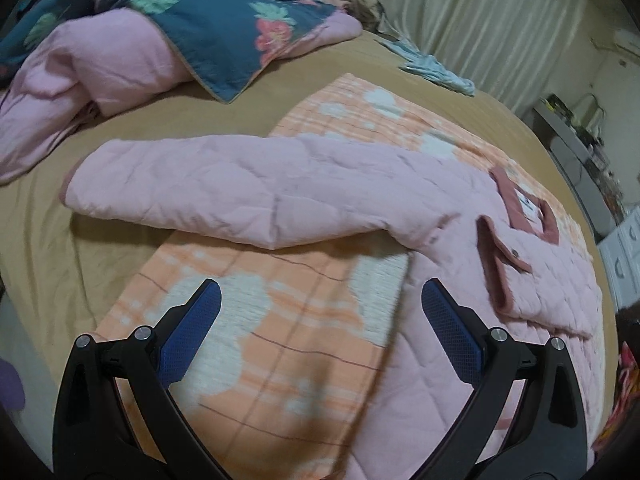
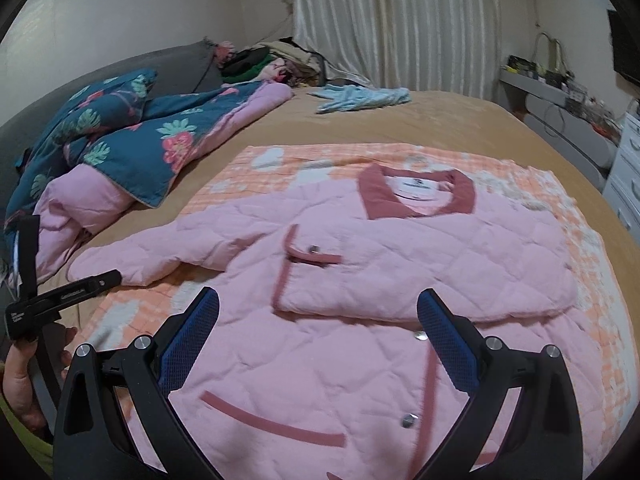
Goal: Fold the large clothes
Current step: 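Move the left tool to the ribbed cuff of the other sleeve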
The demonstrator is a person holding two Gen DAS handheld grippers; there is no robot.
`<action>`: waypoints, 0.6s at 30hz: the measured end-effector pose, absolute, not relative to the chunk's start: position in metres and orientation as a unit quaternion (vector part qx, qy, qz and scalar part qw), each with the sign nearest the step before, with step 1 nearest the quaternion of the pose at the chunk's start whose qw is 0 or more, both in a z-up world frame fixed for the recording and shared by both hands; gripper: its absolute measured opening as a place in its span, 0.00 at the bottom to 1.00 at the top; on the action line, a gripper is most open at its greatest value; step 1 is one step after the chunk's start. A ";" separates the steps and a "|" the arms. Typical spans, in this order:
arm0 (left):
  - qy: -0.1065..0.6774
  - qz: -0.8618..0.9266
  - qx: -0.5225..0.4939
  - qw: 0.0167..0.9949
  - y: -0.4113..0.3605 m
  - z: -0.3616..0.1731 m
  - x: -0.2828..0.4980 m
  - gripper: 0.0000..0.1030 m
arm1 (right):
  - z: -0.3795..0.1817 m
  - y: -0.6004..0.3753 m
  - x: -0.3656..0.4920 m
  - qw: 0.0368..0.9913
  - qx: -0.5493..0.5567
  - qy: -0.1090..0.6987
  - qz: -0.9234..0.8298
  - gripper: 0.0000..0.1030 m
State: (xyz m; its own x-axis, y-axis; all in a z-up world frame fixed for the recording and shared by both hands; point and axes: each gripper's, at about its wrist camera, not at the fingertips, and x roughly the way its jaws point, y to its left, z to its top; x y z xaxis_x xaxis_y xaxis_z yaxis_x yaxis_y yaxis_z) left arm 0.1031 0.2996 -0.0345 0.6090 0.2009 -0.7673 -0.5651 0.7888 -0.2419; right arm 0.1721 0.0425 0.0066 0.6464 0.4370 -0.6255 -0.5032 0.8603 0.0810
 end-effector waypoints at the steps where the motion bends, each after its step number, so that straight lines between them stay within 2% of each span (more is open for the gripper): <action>1: 0.385 0.226 -0.240 0.862 0.304 -0.037 0.102 0.91 | 0.007 0.049 0.171 0.905 -0.053 0.329 0.264 0.96; 18: 0.385 0.284 -0.329 0.814 0.377 -0.074 0.096 0.91 | -0.004 0.153 0.178 0.884 -0.093 0.326 0.322 0.96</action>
State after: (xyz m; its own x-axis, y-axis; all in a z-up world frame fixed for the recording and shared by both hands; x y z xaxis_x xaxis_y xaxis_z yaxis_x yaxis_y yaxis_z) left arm 0.0959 0.3768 -0.0740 0.5420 0.2090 -0.8139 -0.7158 0.6222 -0.3169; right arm 0.1776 0.1528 -0.0042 0.5797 0.5084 -0.6368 -0.6302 0.7751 0.0451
